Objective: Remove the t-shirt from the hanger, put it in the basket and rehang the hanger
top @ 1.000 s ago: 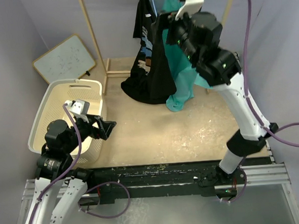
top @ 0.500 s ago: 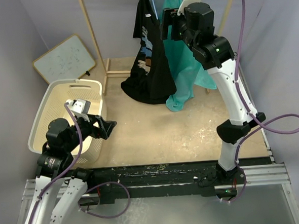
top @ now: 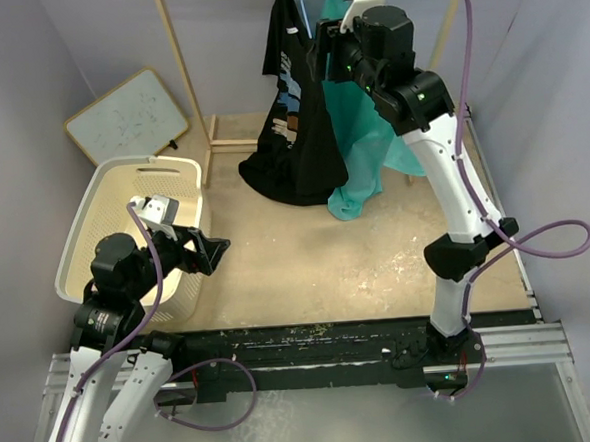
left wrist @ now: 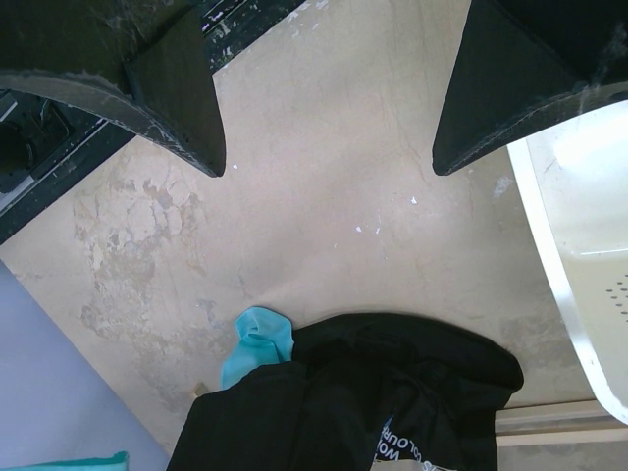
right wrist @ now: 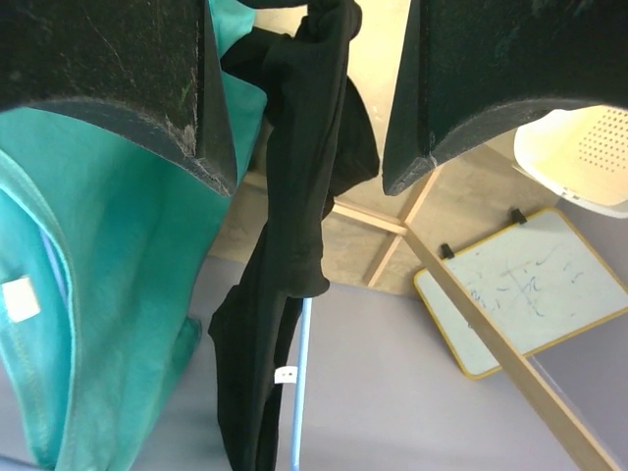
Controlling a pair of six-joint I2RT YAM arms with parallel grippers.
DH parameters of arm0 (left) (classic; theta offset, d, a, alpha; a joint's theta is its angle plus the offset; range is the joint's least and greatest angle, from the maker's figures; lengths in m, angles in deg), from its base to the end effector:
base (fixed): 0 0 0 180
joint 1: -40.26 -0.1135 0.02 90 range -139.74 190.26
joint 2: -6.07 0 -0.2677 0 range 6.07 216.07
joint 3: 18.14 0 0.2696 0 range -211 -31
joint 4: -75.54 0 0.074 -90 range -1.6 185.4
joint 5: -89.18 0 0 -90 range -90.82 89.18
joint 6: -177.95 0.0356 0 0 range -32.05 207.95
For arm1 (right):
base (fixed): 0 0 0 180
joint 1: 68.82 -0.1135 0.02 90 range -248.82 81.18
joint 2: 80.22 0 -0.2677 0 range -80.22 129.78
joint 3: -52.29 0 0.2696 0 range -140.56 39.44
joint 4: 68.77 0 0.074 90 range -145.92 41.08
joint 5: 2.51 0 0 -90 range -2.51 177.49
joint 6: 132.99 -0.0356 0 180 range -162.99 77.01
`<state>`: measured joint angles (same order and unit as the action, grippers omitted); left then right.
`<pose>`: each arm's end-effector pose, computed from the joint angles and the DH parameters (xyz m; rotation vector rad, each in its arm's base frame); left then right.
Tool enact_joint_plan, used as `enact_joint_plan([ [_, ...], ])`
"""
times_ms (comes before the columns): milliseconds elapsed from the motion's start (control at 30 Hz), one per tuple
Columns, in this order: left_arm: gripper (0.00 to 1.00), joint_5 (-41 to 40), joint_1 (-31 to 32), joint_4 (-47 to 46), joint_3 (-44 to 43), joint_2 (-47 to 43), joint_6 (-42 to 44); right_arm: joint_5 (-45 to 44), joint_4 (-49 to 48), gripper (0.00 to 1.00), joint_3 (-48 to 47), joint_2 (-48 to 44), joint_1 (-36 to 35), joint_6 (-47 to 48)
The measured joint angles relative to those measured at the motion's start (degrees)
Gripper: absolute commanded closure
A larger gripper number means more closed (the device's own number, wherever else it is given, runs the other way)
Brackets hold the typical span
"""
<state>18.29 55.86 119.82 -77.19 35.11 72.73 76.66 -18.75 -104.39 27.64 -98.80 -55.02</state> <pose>0.1160 -0.0445 0.3518 0.2474 1.8430 -0.6801 0.3399 0.1884 0.5689 -0.1029 1.6039 0.4201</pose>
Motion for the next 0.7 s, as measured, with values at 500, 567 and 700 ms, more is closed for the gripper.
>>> enact_joint_plan([
  [500,0.23,0.0,-0.07,0.0,0.0,0.0,0.02,-1.25,0.37,1.0,-0.02,6.49,0.04,-0.94],
  [567,0.24,-0.02,-0.09,0.0,0.0,0.0,0.0,-1.86,0.28,1.0,0.13,6.1,0.07,-0.7],
  [700,0.21,-0.04,-0.09,0.0,0.0,0.0,0.0,-3.26,-0.76,1.0,3.28,3.3,0.04,0.61],
])
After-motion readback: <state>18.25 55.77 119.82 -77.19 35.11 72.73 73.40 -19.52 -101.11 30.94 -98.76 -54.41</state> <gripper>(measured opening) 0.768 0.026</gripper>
